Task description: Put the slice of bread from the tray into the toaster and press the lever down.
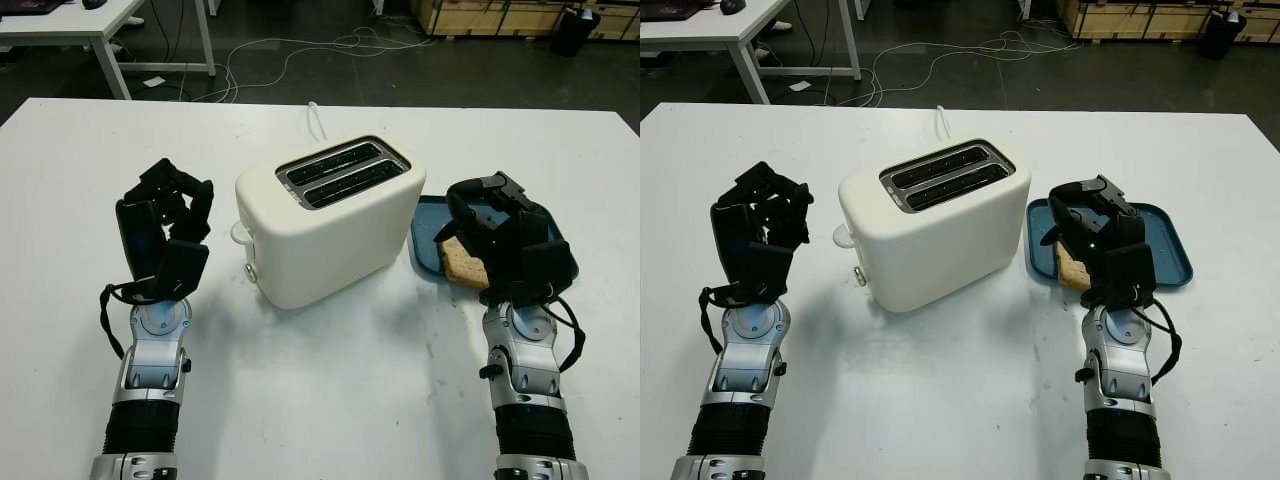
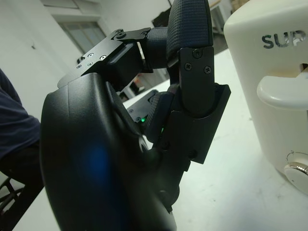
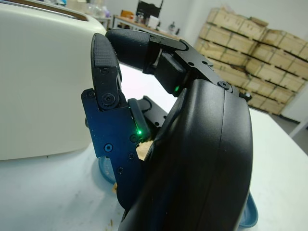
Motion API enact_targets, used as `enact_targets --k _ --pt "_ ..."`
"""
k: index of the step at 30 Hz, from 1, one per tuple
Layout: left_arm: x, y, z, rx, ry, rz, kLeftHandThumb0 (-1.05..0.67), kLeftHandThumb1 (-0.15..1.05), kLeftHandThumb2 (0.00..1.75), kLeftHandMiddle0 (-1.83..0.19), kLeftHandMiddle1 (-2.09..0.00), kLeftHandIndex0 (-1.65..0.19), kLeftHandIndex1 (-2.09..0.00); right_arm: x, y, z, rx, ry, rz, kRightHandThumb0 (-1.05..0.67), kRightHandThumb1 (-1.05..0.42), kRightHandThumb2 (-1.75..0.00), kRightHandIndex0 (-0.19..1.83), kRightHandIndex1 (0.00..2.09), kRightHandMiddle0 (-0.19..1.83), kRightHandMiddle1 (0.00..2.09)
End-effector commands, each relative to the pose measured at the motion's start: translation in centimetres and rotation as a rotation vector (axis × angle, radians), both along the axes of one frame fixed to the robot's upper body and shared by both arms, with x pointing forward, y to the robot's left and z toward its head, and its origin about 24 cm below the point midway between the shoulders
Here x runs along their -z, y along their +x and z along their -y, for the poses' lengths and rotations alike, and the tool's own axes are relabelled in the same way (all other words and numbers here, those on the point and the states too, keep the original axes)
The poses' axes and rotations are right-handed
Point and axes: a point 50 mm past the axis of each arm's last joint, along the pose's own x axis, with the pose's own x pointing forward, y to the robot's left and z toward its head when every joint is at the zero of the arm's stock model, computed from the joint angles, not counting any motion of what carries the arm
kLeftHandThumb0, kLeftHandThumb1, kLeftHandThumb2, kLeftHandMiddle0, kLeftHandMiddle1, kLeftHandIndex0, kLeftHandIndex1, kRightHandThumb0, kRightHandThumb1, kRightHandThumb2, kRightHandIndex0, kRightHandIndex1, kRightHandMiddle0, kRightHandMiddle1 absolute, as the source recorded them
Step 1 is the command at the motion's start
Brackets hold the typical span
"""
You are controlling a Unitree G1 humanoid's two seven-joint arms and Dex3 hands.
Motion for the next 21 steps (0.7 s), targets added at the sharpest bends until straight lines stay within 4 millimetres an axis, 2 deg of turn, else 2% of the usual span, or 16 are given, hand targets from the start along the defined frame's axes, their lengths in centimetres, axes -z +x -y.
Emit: enact_targets --k 1,12,14,17,20,21 --pt "-0.6 0.1 0.1 0.011 -0.006 0.020 -0.84 0.84 0.57 -1.28 -1.59 -1.00 -1.50 -0.4 0.0 0.1 -0.002 0.002 0.031 -0.41 -0.92 -0.32 1.07 1.41 0.86 1.29" --pt "-0.5 0.0 0.1 0.013 -0.002 0.016 -0.84 0.83 0.59 -1.29 -1.61 -0.99 -1.51 -0.5 0.1 -0.1 0.009 -0.050 0.019 -0.41 -0.92 -0.35 1.04 1.46 0.85 1.29" --pt "-0.4 0.0 0.0 0.009 0.005 0.015 -0.84 0.83 0.59 -1.29 -1.61 -0.99 -1.51 -0.7 -0.1 -0.1 0.035 -0.109 0.049 -0.40 -0.92 -0.35 1.03 1.47 0.84 1.28" --pt "-0.5 0.1 0.0 0.013 0.007 0.015 -0.85 0.83 0.59 -1.29 -1.61 -1.00 -1.51 -2.0 -1.2 0.2 0.089 -0.299 0.180 -0.44 -0.92 -0.22 0.94 1.41 0.83 1.05" --pt "-0.6 0.1 0.0 0.025 0.024 0.014 -0.84 0.83 0.59 -1.28 -1.61 -0.99 -1.52 -3.4 -2.8 1.1 0.118 -0.556 0.300 -0.46 -0.92 -0.08 0.82 1.14 0.81 0.73" --pt "-0.7 0.1 -0.1 0.028 0.037 0.013 -0.84 0.83 0.59 -1.28 -1.61 -0.98 -1.52 -3.9 -3.4 1.5 0.131 -0.673 0.327 -0.47 -0.91 -0.03 0.76 1.02 0.81 0.55"
